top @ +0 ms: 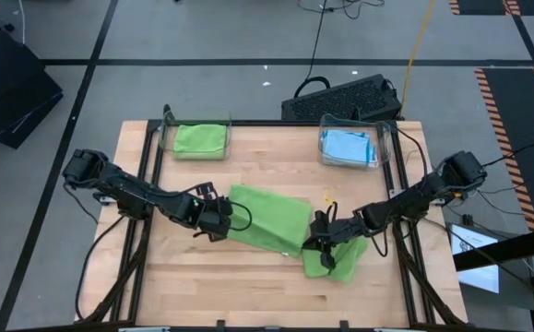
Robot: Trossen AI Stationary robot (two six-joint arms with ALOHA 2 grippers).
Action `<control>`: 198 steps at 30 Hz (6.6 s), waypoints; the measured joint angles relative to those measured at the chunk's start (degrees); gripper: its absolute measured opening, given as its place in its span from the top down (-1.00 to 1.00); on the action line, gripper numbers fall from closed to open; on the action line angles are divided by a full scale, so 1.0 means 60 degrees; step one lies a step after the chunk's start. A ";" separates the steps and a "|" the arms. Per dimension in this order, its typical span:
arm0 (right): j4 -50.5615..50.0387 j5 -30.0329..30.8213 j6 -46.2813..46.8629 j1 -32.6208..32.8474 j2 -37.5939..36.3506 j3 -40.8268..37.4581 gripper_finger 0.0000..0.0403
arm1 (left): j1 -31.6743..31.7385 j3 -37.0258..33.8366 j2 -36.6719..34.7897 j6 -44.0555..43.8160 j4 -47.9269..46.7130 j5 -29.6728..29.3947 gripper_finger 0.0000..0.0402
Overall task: Fold microfiber towels
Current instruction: Fold the left green microfiber cloth
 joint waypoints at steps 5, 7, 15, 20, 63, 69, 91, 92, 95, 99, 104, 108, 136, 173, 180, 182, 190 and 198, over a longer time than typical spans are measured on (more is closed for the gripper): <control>0.0221 0.0066 -0.0114 0.0251 0.0000 0.0000 0.62 | 0.0012 -0.0004 0.0000 -0.0230 -0.0137 -0.0005 0.85; 0.0288 0.0082 -0.0116 0.0300 0.0000 0.0000 0.49 | 0.0005 -0.0004 0.0000 -0.0254 -0.0168 -0.0004 0.80; 0.0371 0.0109 -0.0172 0.0298 0.0000 0.0000 0.16 | -0.0094 -0.0004 0.0000 -0.0327 0.0083 0.0595 0.49; 0.0407 0.0210 -0.0249 0.0283 0.0000 0.0000 0.15 | -0.0210 -0.0004 0.0000 -0.0469 0.0459 0.1007 0.24; 0.2443 -0.0657 0.0717 -0.0096 0.3515 0.0823 0.95 | -0.0885 -0.1596 -0.0906 -0.0415 0.2971 0.0051 0.36; 0.2469 -0.0890 0.0494 -0.0096 0.3420 0.0807 0.95 | -0.1452 -0.1595 -0.0907 -0.0504 0.2618 -0.0183 0.18; 0.1750 0.0136 -0.0260 -0.0199 0.2263 0.0787 0.95 | -0.2728 -0.2719 -0.0903 -0.1303 0.2617 -0.1058 0.44; 0.1667 0.0133 -0.0200 -0.0227 0.2362 0.0787 0.95 | -0.2728 -0.2722 -0.0903 -0.1159 0.2750 -0.1119 0.49; 0.1682 0.0107 0.0033 -0.0253 0.2707 0.0783 0.95 | -0.2712 -0.2721 -0.0903 -0.0725 0.3085 -0.1272 0.62; 0.1567 0.0088 0.0253 -0.0249 0.2947 0.0789 0.95 | -0.2702 -0.2725 -0.0903 -0.0312 0.3245 -0.1308 0.74; 0.1258 -0.0065 0.0280 -0.0253 0.2940 0.0805 0.95 | -0.2628 -0.2725 -0.0770 -0.0389 0.3364 -0.1272 0.93; 0.1131 -0.0543 0.0256 -0.0258 0.2940 0.0810 0.95 | -0.2636 -0.2725 -0.0548 -0.0366 0.3542 -0.0682 0.96; -0.0164 -0.1649 -0.0718 -0.0329 0.1131 0.0761 0.95 | -0.2894 -0.2728 -0.1855 -0.1935 0.4392 -0.0297 0.24; 0.2747 0.0101 -0.0005 -0.0602 0.2862 0.0790 0.95 | 0.1051 -0.2803 0.0187 0.3088 0.6342 0.0286 0.54; 0.2625 0.0117 -0.0960 -0.0990 0.2101 0.0831 0.95 | 0.0981 -0.2750 -0.1769 0.2325 0.5613 0.0512 0.54; 0.2198 0.0151 -0.1225 -0.1090 0.1838 0.0823 0.95 | 0.1016 -0.2744 -0.2129 0.1649 0.5040 0.0213 0.54; 0.0559 0.0152 -0.2656 -0.1319 0.1291 0.0823 0.94 | 0.1799 -0.2747 -0.2226 0.1035 0.3685 0.0767 0.19; 0.0411 0.0148 -0.3644 -0.1619 0.1297 0.0823 0.94 | 0.1988 -0.2742 -0.1946 0.1933 0.4686 0.0778 -0.29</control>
